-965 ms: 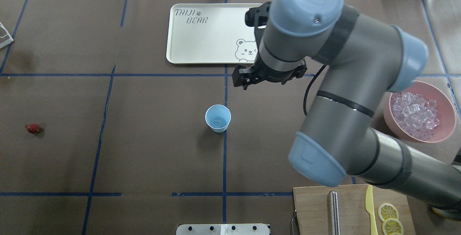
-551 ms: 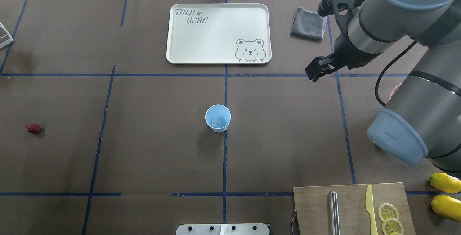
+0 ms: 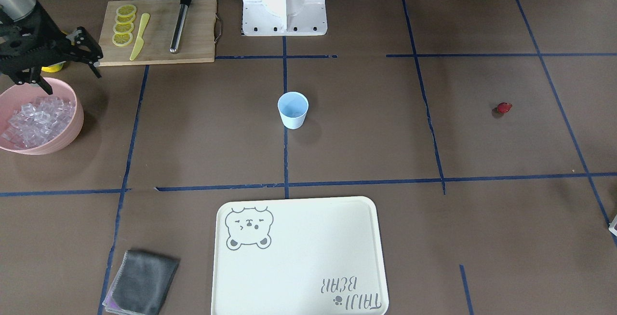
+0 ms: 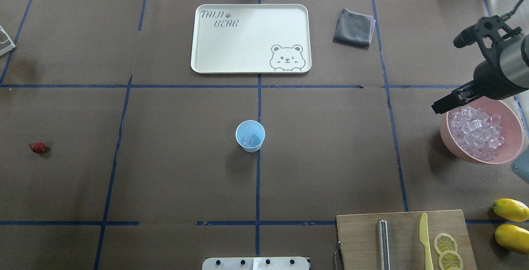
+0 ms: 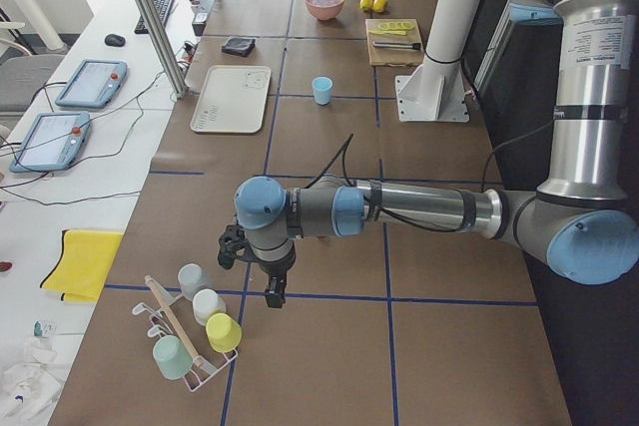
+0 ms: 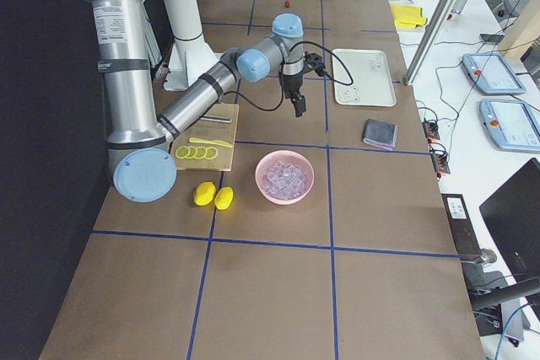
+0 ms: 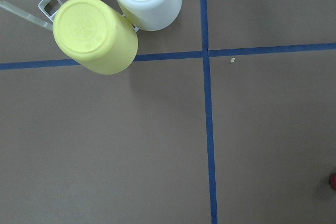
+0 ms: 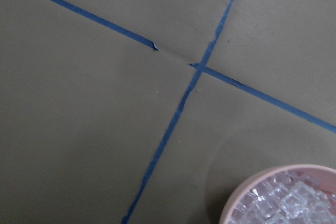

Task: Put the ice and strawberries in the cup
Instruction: 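Move the right gripper back over the pink bowl of ice, then lower the right gripper into the bowl and grasp another ice cube, then carry the second ice cube with the right gripper over the cup, then open the right gripper to drop the ice cube into the cup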

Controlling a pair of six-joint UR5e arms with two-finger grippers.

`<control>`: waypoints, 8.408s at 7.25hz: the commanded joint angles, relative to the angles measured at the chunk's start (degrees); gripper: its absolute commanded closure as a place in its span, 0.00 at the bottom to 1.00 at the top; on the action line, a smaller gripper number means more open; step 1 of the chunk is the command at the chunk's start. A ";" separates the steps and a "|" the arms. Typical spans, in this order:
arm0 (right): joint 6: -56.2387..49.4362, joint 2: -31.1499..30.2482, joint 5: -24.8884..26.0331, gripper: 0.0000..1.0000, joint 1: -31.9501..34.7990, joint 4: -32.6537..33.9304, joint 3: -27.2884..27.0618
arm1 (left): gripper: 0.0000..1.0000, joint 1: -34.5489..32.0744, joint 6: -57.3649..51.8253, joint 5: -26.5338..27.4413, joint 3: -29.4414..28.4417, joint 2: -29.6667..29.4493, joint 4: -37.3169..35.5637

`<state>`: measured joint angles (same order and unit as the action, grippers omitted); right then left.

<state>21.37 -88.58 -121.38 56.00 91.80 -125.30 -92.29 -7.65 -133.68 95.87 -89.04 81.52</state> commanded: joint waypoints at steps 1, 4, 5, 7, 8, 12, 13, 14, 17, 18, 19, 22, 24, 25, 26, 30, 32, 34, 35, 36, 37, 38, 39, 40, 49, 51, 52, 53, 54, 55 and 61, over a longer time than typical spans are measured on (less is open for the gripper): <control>-11.02 -8.25 -0.53 0.00 4.62 -3.47 1.36 | 0.00 0.00 0.00 0.00 0.19 0.00 -0.05; -12.23 -8.71 -0.53 0.00 5.44 -3.74 6.72 | 0.00 0.00 0.00 -0.09 0.28 -0.08 0.04; -11.96 -8.80 -0.62 0.01 5.43 -6.61 9.61 | 0.00 0.00 0.00 0.00 0.37 -0.08 0.04; -10.74 -9.06 -1.05 0.01 5.44 -14.17 15.50 | 0.00 0.00 0.00 0.00 0.90 -0.08 -0.05; -9.43 -9.06 -1.58 0.01 5.43 -14.72 16.66 | 0.00 0.00 0.00 0.00 0.90 -0.08 -0.05; -8.45 -10.12 -2.02 0.01 4.74 -14.64 16.84 | 0.00 0.00 0.00 0.00 0.90 -0.17 -0.05; -8.36 -10.12 -2.02 0.01 3.25 -14.64 17.10 | 0.00 0.00 0.00 0.00 0.90 -0.17 0.04; -8.27 -10.12 -2.02 0.01 2.72 -14.64 18.06 | 0.00 0.00 0.00 0.00 0.90 -0.17 0.04; -8.27 -10.03 -2.02 0.02 1.92 -14.64 18.78 | 0.00 0.00 0.00 0.00 0.81 -0.09 0.04; -8.36 -10.03 -2.02 0.09 1.83 -14.64 18.78 | 0.00 0.00 0.00 0.00 0.81 -0.17 0.04; -8.36 -9.94 -2.02 0.17 1.83 -14.64 18.78 | 0.00 0.00 0.00 0.00 0.81 -0.17 0.04; -8.80 -9.94 -2.02 0.42 1.83 -14.64 18.78 | 0.00 0.00 0.00 0.00 0.81 -0.17 0.04; -9.24 -9.94 -2.02 0.62 1.92 -14.72 18.69 | 0.00 0.00 0.00 0.00 0.81 -0.17 0.04; -9.41 -9.94 -2.02 0.74 1.92 -14.81 18.60 | 0.00 0.00 0.00 0.00 0.81 -0.26 0.04; -9.41 -10.03 -2.02 0.89 1.92 -14.81 18.43 | 0.00 0.00 0.00 0.00 0.81 -0.26 0.04; -10.11 -13.52 -2.11 1.00 2.44 -13.94 12.48 | 0.00 0.00 0.00 0.00 0.90 -0.35 0.04; -10.73 -15.39 -7.52 1.00 7.41 -13.93 9.47 | 0.00 0.00 0.00 0.00 0.90 -0.35 0.04; -11.08 -15.13 -10.28 1.00 11.05 -12.97 6.75 | 0.00 0.00 0.00 -0.09 0.99 -0.26 0.04; -11.08 -14.87 -10.20 1.00 11.23 -8.53 4.04 | 0.00 0.00 0.00 -0.09 0.99 -0.26 0.04; -11.08 -12.17 -10.11 1.00 11.41 -4.74 2.53 | 0.00 0.00 0.00 -0.09 0.99 -0.26 0.04; -10.74 -8.05 -9.67 1.00 11.32 -1.05 2.26 | 0.00 0.00 0.00 -0.09 0.99 -0.26 0.04; -10.04 -2.53 -9.50 1.00 10.45 4.29 2.25 | 0.00 0.00 0.00 -0.09 1.25 -0.26 0.04; -6.03 5.62 -9.49 1.00 7.92 10.44 2.25 | 0.00 0.00 0.09 -0.09 1.34 -0.26 0.04; 2.45 11.62 -9.41 1.00 3.98 12.15 2.43 | 0.00 0.00 0.09 -0.35 1.34 -0.26 -0.05; 38.99 46.21 8.77 1.00 -23.11 6.05 29.38 | 0.00 0.00 2.37 -0.97 1.78 0.00 0.48; 39.97 48.50 9.49 1.00 -25.14 6.11 32.48 | 0.00 0.00 2.37 -0.97 1.69 0.00 0.48; 40.16 48.76 10.01 1.00 -25.50 6.11 32.84 | 0.00 0.00 2.37 -0.97 1.52 0.00 0.48; 40.16 49.12 10.80 1.00 -26.20 6.11 34.23 | 0.00 0.00 2.37 -1.05 1.69 0.00 0.48; 40.24 49.38 10.90 1.00 -26.64 6.11 34.94 | 0.00 0.00 2.37 -1.06 1.69 0.00 0.48; 40.68 49.47 10.90 1.00 -27.08 6.02 35.04 | 0.00 0.00 2.37 -1.06 1.69 0.00 0.39; 41.83 50.96 11.60 0.51 -27.79 5.84 36.35 | 0.00 0.00 2.37 -1.06 1.69 -0.08 0.30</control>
<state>63.14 -37.78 -109.80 28.22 97.67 -88.98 -92.29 -5.27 -134.74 97.56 -89.10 81.83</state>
